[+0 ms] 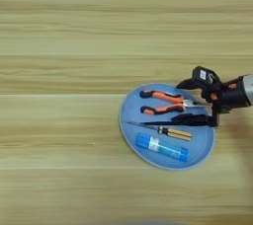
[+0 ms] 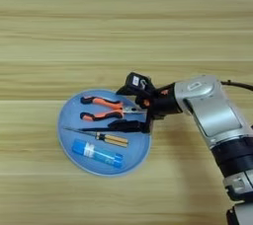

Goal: Move the objects on the table

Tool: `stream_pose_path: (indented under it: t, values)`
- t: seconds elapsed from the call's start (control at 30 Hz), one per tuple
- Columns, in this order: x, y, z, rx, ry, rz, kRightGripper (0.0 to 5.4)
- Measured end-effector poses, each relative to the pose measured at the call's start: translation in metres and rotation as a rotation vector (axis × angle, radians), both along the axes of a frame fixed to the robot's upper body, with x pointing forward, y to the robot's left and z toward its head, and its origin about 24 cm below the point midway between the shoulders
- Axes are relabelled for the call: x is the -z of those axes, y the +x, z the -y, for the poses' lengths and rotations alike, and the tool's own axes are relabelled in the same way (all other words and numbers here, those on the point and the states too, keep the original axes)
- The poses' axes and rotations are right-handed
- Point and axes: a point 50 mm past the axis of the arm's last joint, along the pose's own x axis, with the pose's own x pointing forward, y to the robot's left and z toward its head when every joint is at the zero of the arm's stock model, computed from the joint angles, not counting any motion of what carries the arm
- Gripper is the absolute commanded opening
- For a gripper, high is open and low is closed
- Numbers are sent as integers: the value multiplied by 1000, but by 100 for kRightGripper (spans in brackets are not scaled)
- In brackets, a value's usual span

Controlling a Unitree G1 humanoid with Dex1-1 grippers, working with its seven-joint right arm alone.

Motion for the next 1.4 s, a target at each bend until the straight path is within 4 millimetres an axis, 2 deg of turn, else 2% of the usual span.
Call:
stream_pose_path:
  t: [0.67,1.03,1.4]
  values:
    - [14,2,-4,0,-32,-35,535]
    - [19,8,-7,26,-42,-41,400]
    - [19,8,-7,26,-42,-43,288]
